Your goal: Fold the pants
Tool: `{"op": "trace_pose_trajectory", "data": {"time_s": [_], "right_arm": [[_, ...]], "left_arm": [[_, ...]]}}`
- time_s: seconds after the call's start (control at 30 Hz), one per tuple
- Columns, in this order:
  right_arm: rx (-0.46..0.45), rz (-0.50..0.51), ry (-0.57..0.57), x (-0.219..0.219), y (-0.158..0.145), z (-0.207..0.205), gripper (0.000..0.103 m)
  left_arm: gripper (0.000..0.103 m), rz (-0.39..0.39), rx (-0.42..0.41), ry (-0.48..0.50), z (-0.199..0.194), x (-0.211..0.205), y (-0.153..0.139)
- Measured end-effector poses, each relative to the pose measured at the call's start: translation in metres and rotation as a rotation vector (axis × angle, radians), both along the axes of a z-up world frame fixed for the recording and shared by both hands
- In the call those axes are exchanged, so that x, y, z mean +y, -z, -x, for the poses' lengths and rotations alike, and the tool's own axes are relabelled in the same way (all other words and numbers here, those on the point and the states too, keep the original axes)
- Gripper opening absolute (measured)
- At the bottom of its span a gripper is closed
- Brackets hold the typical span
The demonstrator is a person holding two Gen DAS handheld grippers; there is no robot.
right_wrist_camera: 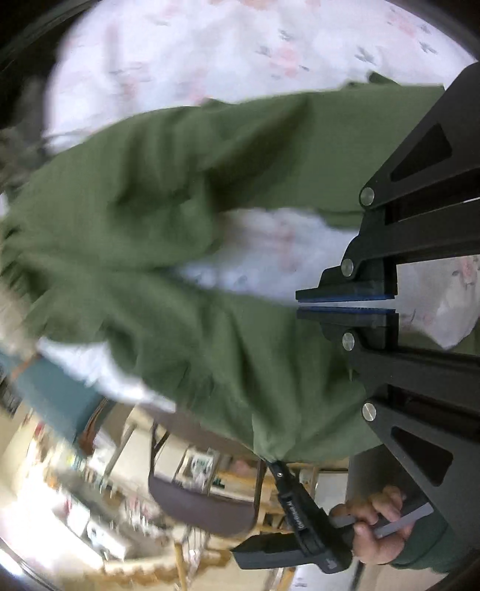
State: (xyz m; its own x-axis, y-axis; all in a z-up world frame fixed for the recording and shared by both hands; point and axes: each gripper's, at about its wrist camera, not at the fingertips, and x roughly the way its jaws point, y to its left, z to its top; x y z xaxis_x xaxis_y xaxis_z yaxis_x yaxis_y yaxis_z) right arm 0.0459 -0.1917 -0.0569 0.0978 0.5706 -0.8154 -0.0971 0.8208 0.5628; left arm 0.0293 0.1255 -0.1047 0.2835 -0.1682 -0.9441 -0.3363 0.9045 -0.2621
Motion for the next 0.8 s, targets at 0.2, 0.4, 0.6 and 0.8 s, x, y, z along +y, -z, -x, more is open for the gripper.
{"op": "trace_pose_trajectory", "data": {"time_s": [0.2, 0.4, 0.6, 0.8], "right_arm": [[0.033, -0.031, 0.002, 0.0, 0.0, 0.004, 0.008], [0.116, -0.079, 0.031, -0.003, 0.002, 0.024, 0.057], [0.122, -0.05, -0.031, 0.021, 0.003, 0.043, 0.057], [0.122, -0.044, 0.024, 0.012, 0.005, 0.042, 0.057]], "left_arm": [[0.065, -0.017, -0.034, 0.001, 0.008, -0.007, -0.015], [0.074, 0.046, -0.024, 0.065, 0.037, -0.01, -0.032], [0.074, 0.167, 0.087, 0.191, 0.074, -0.063, -0.009], [0.023, 0.123, 0.15, 0.31, 0.079, -0.11, 0.019]]}}
